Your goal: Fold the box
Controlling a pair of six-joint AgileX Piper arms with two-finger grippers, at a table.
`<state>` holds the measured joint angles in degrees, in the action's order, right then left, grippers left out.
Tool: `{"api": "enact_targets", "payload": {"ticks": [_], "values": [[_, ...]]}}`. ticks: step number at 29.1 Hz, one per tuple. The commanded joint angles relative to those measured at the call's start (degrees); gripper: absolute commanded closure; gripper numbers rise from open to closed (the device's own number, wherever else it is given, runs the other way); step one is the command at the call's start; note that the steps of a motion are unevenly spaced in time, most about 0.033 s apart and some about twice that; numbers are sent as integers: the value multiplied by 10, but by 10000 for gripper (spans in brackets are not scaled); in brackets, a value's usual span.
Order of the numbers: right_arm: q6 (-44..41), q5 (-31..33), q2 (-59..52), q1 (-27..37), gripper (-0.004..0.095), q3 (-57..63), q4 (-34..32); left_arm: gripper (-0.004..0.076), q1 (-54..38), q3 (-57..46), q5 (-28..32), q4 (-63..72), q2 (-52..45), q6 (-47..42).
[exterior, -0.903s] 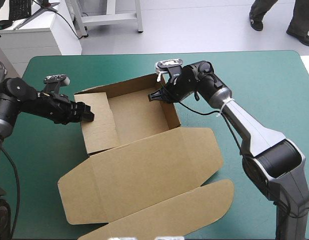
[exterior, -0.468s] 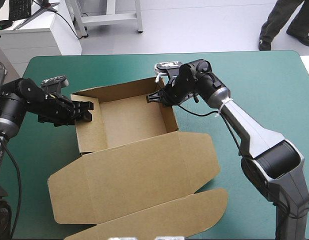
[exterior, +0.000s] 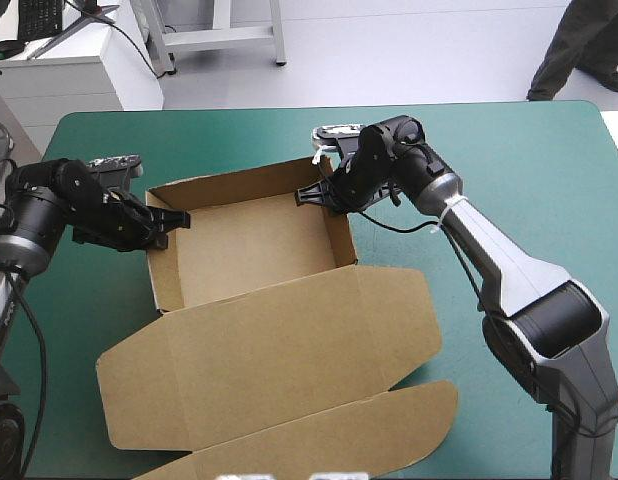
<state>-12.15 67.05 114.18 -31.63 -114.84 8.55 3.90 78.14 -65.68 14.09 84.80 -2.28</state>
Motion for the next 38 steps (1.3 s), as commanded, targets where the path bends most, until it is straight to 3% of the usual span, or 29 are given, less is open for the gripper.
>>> {"api": "enact_targets", "payload": {"ticks": [1, 6, 13, 18, 25, 35, 38], "values": [[1, 14, -37, -1, 909, -37, -4, 734, 35, 20, 53, 25, -21, -5], [4, 48, -41, 1, 909, -81, -69, 734, 77, 67, 92, 10, -9, -35], [18, 48, -50, 22, 908, -82, -76, 734, 112, 197, -7, -72, 81, -68], [18, 48, -50, 50, 909, -65, -81, 734, 129, 253, -23, -67, 141, -80], [17, 48, -39, 113, 908, 9, -39, 734, 149, 267, -28, -63, 223, -84], [25, 48, 8, 113, 908, 38, -53, 734, 155, 267, -42, -59, 291, -40], [25, 48, 13, 113, 849, 37, -55, 732, 155, 267, -38, -59, 291, -30]]}}
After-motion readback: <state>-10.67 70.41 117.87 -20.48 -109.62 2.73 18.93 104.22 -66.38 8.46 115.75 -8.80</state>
